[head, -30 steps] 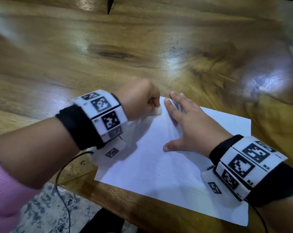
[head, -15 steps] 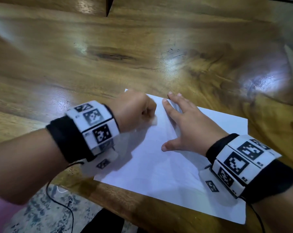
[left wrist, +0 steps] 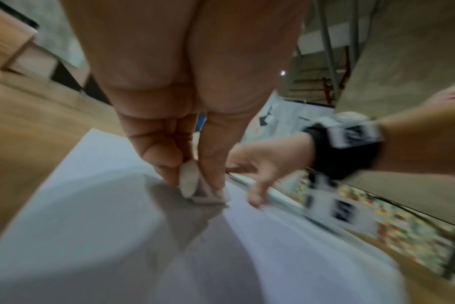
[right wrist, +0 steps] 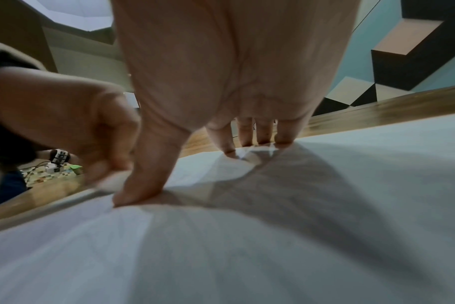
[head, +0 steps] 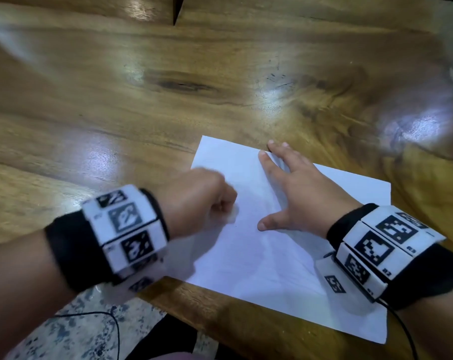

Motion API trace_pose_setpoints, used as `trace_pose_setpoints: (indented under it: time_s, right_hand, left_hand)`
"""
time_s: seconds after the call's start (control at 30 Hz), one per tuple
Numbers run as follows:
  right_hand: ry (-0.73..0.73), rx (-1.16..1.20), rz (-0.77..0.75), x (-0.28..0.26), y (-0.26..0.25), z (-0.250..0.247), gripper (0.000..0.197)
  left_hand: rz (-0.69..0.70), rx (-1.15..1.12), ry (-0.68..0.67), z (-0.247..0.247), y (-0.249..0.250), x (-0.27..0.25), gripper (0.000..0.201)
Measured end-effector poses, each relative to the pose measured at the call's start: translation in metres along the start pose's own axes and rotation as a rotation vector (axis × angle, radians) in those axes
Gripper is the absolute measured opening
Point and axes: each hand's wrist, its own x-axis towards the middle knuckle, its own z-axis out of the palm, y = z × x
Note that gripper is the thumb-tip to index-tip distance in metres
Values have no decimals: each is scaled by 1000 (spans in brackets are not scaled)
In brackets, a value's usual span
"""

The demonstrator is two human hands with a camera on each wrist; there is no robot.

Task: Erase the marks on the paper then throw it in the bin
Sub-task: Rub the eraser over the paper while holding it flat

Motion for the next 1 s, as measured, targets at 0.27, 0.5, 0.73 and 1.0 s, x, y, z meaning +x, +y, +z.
trace_pose_setpoints:
  time_s: [0.27, 0.5, 0.73, 1.0]
  right_hand:
    - [7, 3, -1, -1, 0, 1, 120]
    - [0, 16, 2, 0, 0, 1, 120]
    - [-7, 15, 0, 0, 0, 1, 120]
    - [-4, 11, -2, 0, 0, 1, 120]
  left_hand:
    - [-101, -5, 174, -19, -12, 31, 5]
    - [-27, -124, -118, 5, -9, -27, 14]
    - [-59, -50, 119, -4, -8, 16, 8]
    - [9, -89, 30, 2, -3, -4, 15]
